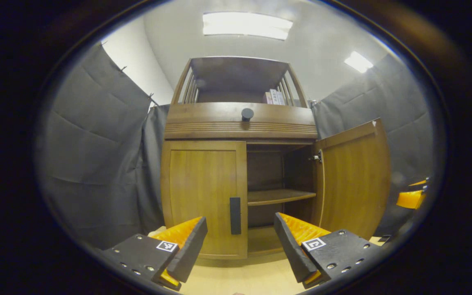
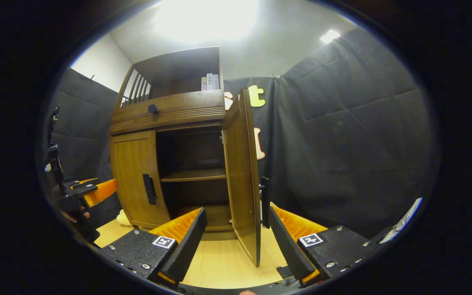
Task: Open the right door of the double-door shoe cabinet with the right hand, and open the left door with the left hand.
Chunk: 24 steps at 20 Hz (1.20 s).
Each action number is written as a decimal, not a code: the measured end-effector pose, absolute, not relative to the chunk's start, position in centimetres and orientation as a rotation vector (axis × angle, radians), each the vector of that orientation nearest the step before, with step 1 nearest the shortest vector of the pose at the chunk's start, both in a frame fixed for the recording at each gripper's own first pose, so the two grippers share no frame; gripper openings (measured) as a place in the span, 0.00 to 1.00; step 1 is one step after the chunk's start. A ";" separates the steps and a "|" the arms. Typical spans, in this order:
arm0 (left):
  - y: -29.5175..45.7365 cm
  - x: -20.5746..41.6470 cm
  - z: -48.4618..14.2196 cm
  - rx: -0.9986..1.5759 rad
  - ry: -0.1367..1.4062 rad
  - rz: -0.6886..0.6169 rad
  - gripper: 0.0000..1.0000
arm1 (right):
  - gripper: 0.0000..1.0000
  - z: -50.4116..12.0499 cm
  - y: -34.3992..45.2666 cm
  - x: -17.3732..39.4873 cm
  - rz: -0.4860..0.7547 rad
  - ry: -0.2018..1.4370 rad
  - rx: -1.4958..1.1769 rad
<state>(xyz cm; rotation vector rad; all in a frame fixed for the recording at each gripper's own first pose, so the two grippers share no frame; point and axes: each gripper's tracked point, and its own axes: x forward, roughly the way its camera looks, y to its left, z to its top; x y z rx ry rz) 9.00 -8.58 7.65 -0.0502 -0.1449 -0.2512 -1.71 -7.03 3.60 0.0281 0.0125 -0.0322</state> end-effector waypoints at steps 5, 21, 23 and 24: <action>-9.3 15.8 6.6 -0.065 -0.132 -0.235 0.94 | 0.94 1.6 -6.5 -1.8 -0.021 0.055 0.015; -11.5 29.5 0.5 -0.061 -0.025 -0.219 1.00 | 0.94 0.2 -7.6 -0.8 -0.036 0.099 0.022; -12.0 30.1 -0.6 -0.048 -0.001 -0.212 0.93 | 0.94 0.0 -7.9 -0.7 -0.039 0.102 0.017; -11.7 30.5 -1.3 -0.039 0.010 -0.200 0.90 | 0.94 -0.2 -8.1 -0.7 -0.042 0.108 0.019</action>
